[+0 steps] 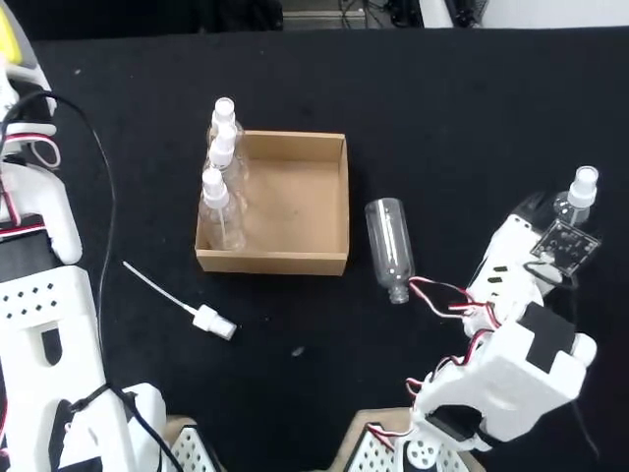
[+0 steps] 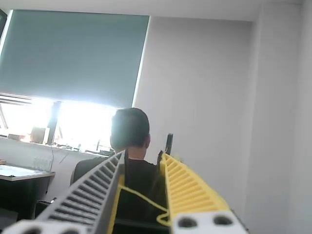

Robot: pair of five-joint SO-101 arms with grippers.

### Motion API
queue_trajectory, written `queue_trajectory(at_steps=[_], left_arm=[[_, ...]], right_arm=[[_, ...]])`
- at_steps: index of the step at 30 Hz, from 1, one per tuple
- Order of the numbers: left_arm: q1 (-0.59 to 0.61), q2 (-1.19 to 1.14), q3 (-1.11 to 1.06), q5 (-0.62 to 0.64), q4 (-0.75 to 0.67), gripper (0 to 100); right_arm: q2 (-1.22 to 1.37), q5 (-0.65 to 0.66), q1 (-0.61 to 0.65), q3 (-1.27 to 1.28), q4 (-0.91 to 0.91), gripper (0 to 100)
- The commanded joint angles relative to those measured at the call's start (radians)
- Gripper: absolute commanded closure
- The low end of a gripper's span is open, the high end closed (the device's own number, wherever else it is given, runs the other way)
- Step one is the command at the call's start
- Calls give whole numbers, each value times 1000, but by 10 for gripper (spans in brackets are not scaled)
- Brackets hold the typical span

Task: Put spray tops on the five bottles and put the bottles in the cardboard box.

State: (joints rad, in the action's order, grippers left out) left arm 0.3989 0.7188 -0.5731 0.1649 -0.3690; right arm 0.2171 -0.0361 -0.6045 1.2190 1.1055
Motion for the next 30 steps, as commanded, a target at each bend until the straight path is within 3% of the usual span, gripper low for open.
queue_trajectory(at_steps=[1,17,30], left_arm=[[-4,20,13,5,-20,970],[-8,20,13,5,-20,970],[-10,20,13,5,-20,970]], right_arm=[[-62,-2,12,-77,-63,658],[-70,-2,15,-81,-64,658],[-225,-2,20,4,-74,658]])
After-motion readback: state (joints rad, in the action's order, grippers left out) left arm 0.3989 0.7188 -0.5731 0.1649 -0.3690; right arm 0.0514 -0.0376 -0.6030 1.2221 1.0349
